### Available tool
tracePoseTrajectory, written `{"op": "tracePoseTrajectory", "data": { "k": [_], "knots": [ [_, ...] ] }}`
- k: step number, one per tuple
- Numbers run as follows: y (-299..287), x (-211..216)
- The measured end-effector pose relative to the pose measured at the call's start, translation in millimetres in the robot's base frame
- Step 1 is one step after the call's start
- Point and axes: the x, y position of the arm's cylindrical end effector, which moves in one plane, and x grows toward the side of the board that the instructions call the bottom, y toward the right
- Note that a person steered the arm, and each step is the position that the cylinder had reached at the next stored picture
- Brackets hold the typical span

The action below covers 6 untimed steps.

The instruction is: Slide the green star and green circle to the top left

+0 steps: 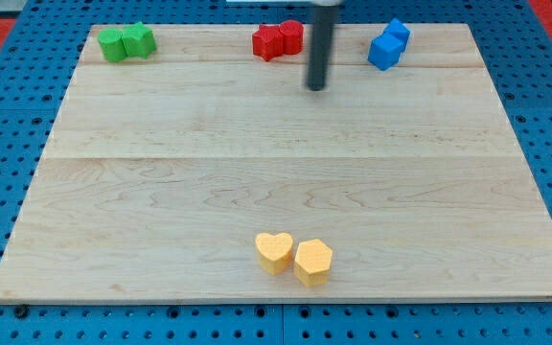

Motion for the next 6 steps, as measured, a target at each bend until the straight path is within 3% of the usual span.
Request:
{"op": "tracePoseTrajectory", "data": {
  "k": [1,3,5,6],
  "knots": [
    [-81.3,-12.5],
    [-110.7,-125.3],
    [-144.6,-127.1],
    [-208.8,-127.7]
  ]
}}
